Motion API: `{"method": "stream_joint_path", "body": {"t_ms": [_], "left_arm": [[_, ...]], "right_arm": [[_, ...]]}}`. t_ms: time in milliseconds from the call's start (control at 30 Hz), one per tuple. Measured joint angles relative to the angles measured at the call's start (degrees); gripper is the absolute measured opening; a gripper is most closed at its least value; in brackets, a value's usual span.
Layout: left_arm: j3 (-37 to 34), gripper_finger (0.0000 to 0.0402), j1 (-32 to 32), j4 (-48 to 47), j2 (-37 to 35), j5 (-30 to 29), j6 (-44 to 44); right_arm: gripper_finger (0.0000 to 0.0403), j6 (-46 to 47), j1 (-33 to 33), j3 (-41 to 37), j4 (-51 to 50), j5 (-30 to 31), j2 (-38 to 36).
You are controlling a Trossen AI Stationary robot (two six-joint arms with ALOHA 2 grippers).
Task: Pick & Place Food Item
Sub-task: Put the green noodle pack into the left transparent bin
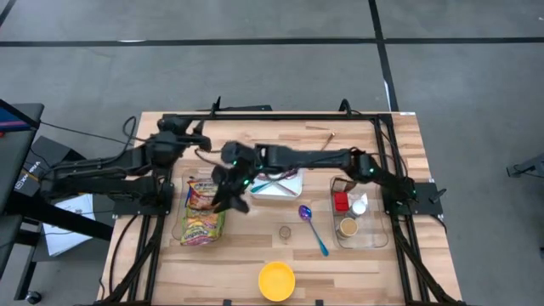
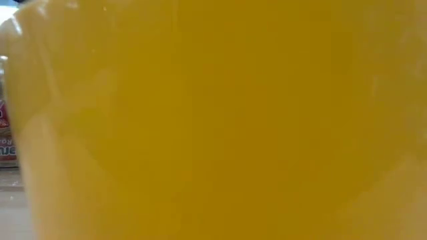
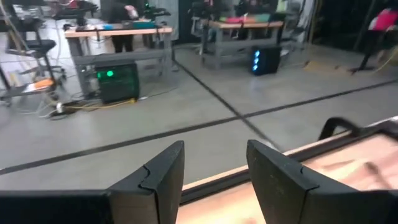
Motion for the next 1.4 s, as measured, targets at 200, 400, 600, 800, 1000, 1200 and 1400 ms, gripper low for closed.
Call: {"method": "stream_joint_path", "body": {"t_ms": [200,400,600,800,1000,1200,1400], "left_arm": [[0.0,0.0167,-1.5,-3.1,-5.6,9.2,0.0],[0.0,0.0168,-3.3,-6.2,-6.9,30.2,0.0],[2.3,0.0186,-10.2,-7.8,-4.9,47.0,-9.2],[12.8,0.0193,-25.2,-28.3,3.4,49.7,-20.4],[23.6,0.0165,-38.9,-48.2,12.9,50.9,-33.4],[26.0,0.0166,-46.8,-52.8,18.3,49.3,-42.1],[25.9,0.0198,-47.1,-58.2,24.2,48.3,-43.5]], "right_arm": [[0.0134,-4.0,-0.8,0.0,-12.8,-7.4,-10.1],[0.0126,-10.8,-1.3,0.0,-30.0,-7.6,-21.5],[0.0122,-14.0,-1.5,0.0,-43.0,-2.3,-33.0],[0.0122,-12.9,-1.6,0.0,-47.5,6.5,-42.2],[0.0122,-9.4,-1.6,0.0,-48.8,11.4,-48.0],[0.0122,-8.4,-1.6,0.0,-48.7,12.5,-51.5],[0.0122,-8.4,-1.6,0.0,-48.6,12.6,-51.6]]}}
